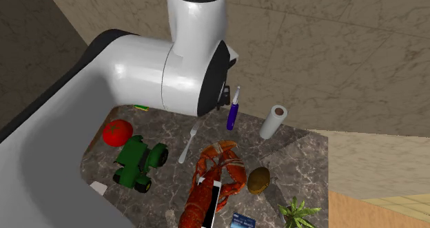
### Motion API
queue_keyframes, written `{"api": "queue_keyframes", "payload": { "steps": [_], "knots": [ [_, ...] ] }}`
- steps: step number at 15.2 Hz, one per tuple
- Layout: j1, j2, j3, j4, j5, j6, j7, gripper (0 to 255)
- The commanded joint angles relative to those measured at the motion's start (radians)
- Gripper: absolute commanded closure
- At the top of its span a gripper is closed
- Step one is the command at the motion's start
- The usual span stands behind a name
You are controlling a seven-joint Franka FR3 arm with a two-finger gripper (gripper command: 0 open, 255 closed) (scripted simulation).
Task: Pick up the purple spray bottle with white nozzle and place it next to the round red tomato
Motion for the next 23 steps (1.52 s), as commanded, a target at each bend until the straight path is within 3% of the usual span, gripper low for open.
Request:
{"api": "queue_keyframes", "payload": {
  "steps": [1,12,23],
  "knots": [
    [-0.012,0.072,-0.014,0.056,0.005,0.007,0.000,0],
    [-0.100,0.455,-0.073,0.396,0.058,-0.003,0.000,0],
    [-0.102,0.486,-0.068,0.339,0.068,0.085,-0.007,0]
  ]
}}
